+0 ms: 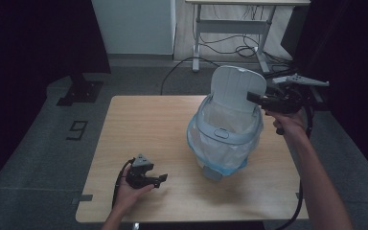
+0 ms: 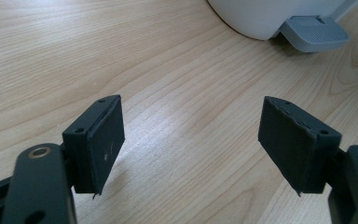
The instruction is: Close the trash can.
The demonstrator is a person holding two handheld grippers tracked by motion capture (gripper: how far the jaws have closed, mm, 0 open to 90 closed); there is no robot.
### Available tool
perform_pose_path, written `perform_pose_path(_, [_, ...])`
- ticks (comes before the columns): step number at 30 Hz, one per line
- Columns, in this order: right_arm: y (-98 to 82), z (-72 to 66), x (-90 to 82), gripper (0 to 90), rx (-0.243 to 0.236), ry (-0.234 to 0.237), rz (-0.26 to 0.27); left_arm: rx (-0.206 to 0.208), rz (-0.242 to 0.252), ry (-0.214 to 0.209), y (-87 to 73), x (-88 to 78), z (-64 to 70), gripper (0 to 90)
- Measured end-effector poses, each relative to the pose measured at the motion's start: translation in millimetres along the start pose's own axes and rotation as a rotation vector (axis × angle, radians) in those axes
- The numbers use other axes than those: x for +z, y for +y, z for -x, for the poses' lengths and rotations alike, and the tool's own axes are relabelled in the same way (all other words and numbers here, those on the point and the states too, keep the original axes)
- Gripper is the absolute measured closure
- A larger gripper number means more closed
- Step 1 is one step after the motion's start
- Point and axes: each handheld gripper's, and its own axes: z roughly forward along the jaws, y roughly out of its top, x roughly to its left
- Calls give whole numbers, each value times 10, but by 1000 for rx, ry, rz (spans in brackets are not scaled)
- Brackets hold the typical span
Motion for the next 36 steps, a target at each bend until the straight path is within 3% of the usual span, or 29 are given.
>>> perform_pose_path(2, [-29, -80, -29, 115, -25, 8, -13, 1, 3, 3, -2, -6, -9, 228])
perform_pose_path(5, [-106, -185, -121, 106, -24, 69, -26, 4, 0, 2, 2, 2, 9, 228])
perform_pose_path(8, [-206, -293, -166, 90, -43, 91, -46, 12, -7, 2, 8, 23, 48, 227])
perform_pose_path(13, [-333, -353, -146, 92, -48, 127, -74, 16, -12, -1, 6, 44, 73, 227])
perform_pose_path(16, [-468, -363, -35, 107, -75, 98, -122, 12, -20, 2, -3, 57, 56, 227])
perform_pose_path(22, [-496, -387, 86, 132, -100, 23, -131, 13, -22, 2, -7, 50, 47, 227])
perform_pose_path(23, [-489, -409, 113, 132, -120, -2, -141, 13, -21, 5, -7, 47, 49, 227])
perform_pose_path(24, [-489, -477, 183, 129, -173, -69, -159, 10, -20, 11, -6, 45, 48, 224])
perform_pose_path(32, [-453, -573, 231, 132, -157, -126, -199, 1, -27, 18, -10, 59, 34, 222])
perform_pose_path(33, [-457, -603, 241, 145, -186, -147, -216, 1, -28, 19, -10, 63, 39, 222])
perform_pose_path(36, [-462, -625, 239, 145, -182, -153, -217, 2, -29, 18, -11, 64, 47, 222])
